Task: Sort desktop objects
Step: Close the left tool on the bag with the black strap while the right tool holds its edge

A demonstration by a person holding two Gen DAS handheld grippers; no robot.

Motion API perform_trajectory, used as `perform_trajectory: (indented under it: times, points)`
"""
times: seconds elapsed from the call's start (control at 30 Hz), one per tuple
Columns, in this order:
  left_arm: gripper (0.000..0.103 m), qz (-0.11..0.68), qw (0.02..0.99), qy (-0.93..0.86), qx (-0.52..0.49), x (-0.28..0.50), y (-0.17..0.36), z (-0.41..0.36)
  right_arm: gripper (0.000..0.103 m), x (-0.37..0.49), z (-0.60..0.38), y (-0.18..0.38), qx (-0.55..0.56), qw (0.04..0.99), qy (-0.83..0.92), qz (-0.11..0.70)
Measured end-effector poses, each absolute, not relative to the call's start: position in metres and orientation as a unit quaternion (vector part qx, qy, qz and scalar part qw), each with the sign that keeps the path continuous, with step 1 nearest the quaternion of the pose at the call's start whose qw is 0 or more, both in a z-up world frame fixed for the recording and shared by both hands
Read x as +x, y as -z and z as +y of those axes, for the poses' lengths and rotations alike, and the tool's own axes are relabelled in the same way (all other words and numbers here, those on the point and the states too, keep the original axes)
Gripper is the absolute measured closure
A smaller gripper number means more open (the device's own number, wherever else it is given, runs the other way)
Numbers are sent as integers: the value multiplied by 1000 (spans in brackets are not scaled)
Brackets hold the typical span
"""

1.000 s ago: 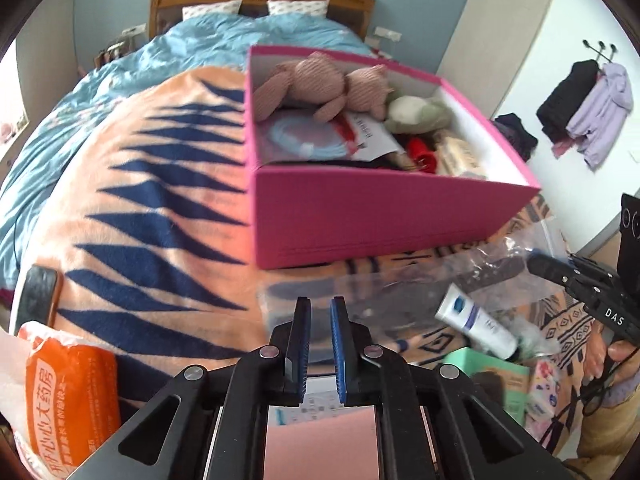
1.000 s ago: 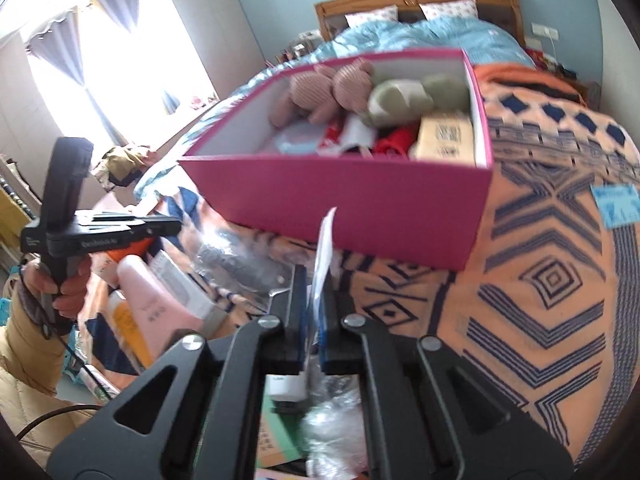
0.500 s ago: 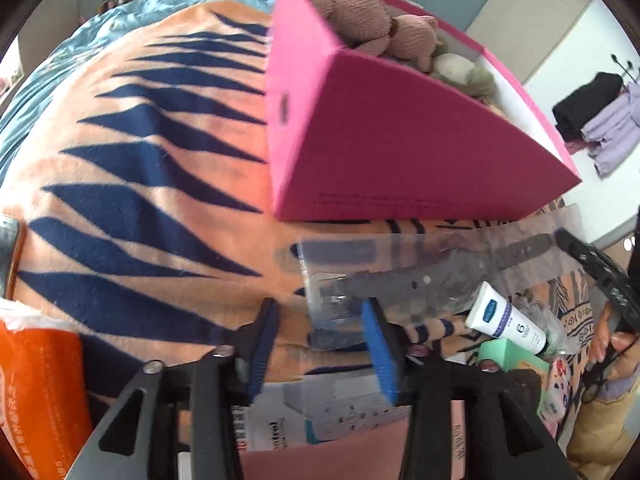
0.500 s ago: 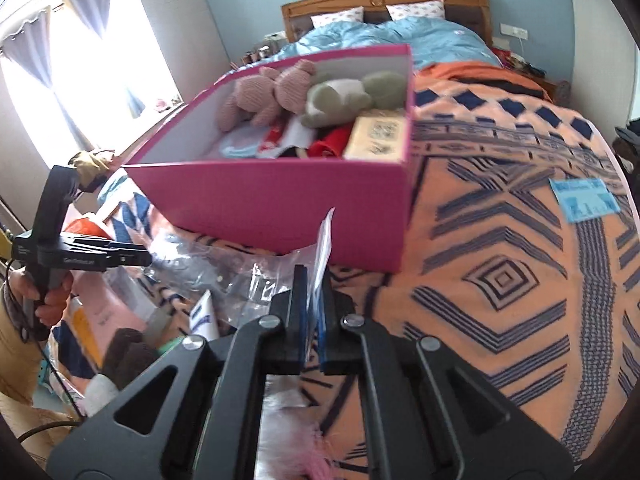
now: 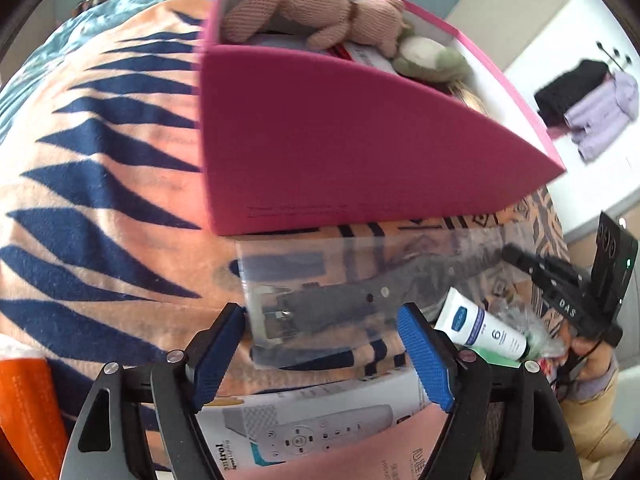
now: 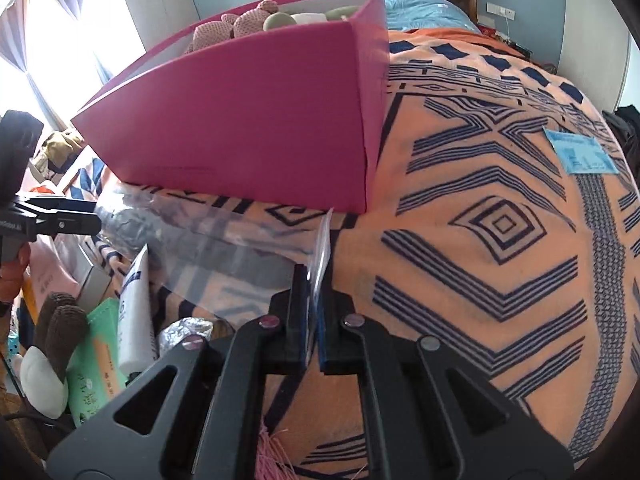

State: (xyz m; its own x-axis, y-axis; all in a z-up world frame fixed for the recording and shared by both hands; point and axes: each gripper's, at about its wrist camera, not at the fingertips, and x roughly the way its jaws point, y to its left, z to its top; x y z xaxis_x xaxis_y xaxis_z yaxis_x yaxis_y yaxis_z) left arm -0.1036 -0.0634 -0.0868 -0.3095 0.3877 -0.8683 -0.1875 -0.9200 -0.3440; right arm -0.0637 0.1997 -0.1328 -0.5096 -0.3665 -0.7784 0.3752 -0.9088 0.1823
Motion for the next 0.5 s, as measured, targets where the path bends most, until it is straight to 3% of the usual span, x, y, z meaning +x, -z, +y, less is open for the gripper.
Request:
perform_trajectory:
  times: [0.17,0.37,0.5]
  points:
    - [22,-87,197,-797,-565,-103,88,-55,98,-64,198,133,446,216,869,4]
    - [45,-135,188,-808,-542,-103,72,-66,98,-65,205,132,446,227,865,-27]
    - [60,-120,183,-830,-512,-91,52,-64,98,-61,211,123,435,242,865,-53]
